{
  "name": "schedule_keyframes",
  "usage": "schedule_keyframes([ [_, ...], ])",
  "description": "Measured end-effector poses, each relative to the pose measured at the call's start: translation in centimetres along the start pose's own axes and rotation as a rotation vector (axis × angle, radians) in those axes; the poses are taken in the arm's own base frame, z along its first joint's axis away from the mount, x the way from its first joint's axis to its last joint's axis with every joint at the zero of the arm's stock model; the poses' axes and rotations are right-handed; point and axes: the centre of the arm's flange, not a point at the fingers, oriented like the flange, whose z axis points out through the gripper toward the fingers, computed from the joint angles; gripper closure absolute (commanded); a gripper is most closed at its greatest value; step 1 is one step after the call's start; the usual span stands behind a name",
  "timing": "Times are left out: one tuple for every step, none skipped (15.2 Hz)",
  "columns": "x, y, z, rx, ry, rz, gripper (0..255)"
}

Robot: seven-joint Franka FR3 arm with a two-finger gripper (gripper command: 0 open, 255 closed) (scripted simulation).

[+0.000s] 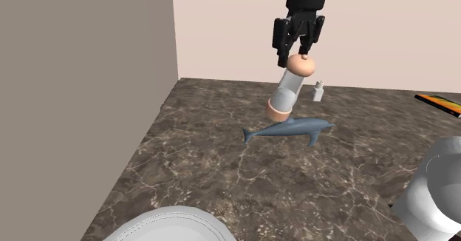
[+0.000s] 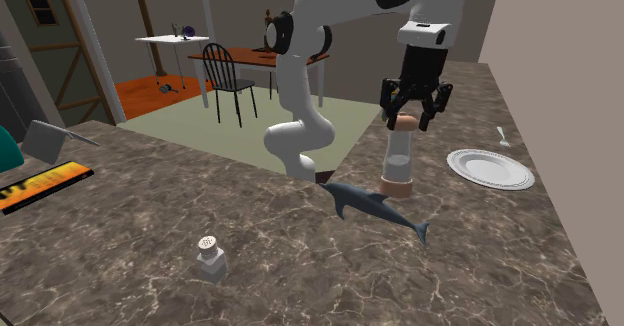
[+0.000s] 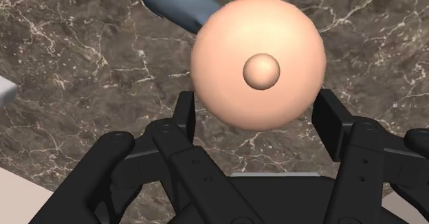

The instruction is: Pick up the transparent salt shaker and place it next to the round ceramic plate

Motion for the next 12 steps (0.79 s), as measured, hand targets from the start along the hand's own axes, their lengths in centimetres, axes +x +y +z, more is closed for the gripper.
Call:
schedule_keyframes([
  [-1.0,-1.0,-0.1,0.000,-0.001,0.000,255],
  [-1.7,-1.9,-0.4,0.000,0.000,0.000,255],
  [-2.6,-2.8,-0.3,0.000,-0.001,0.001,255],
  [-3.2,-3.9,-0.5,0.000,0.000,0.001,255],
  [-4.1,-4.9,-0.6,0.000,-0.001,0.001,255],
  [-5.2,-6.0,-0.8,0.000,-0.001,0.000,255],
  [-6.2,-6.9,-1.0,0.000,-0.001,0.000,255],
  [-6.9,-7.7,-0.8,0.000,-0.001,0.001,255],
  [-7.8,-8.9,-0.9,0.000,-0.001,0.000,255],
  [-8.6,-9.8,-0.9,0.000,-0.001,0.001,255],
  [-9.5,-10.7,-1.3,0.000,-0.001,0.000,255],
  [-10.4,-11.8,-1.4,0.000,-0.001,0.000,255],
])
